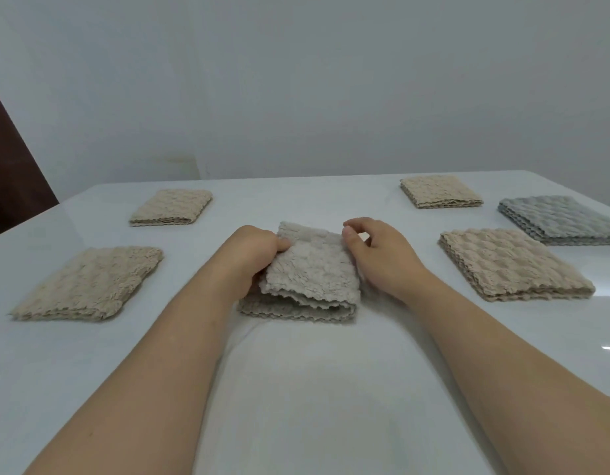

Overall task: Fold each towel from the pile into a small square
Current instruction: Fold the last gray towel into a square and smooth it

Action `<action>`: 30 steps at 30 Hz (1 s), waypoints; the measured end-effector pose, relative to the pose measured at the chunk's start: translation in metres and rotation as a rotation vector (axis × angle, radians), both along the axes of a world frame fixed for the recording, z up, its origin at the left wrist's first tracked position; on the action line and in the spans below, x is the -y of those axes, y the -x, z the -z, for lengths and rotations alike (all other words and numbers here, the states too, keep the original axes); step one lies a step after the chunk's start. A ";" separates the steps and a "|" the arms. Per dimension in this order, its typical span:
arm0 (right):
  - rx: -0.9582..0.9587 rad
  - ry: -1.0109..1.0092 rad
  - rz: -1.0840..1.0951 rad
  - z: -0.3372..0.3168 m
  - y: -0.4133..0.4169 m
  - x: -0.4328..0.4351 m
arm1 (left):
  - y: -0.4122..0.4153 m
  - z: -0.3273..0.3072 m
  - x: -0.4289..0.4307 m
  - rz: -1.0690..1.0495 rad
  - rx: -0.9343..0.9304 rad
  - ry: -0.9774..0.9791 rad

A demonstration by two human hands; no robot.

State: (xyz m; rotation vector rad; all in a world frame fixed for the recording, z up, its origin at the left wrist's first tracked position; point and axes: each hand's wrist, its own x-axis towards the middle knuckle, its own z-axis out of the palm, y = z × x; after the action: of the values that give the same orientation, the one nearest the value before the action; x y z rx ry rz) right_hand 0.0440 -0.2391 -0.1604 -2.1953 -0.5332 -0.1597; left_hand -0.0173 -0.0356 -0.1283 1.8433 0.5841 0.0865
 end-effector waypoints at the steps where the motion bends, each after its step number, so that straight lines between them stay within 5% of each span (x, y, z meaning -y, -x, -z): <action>1: 0.007 0.065 -0.013 0.003 -0.001 0.000 | -0.003 0.000 -0.004 -0.011 0.009 -0.041; 6: -0.036 0.188 -0.046 0.005 0.000 0.000 | -0.009 0.004 -0.017 -0.040 -0.053 -0.495; 13: -0.019 0.269 -0.037 0.004 -0.001 -0.003 | -0.004 0.015 -0.021 -0.026 -0.130 -0.817; 30: -0.050 0.233 -0.054 0.005 0.000 -0.002 | -0.015 0.029 -0.026 0.012 -0.046 -0.870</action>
State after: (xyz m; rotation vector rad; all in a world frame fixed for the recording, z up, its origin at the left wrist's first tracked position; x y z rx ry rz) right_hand 0.0444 -0.2367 -0.1653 -2.4005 -0.6085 -0.0135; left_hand -0.0026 -0.0099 -0.1573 2.6933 0.6167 0.3322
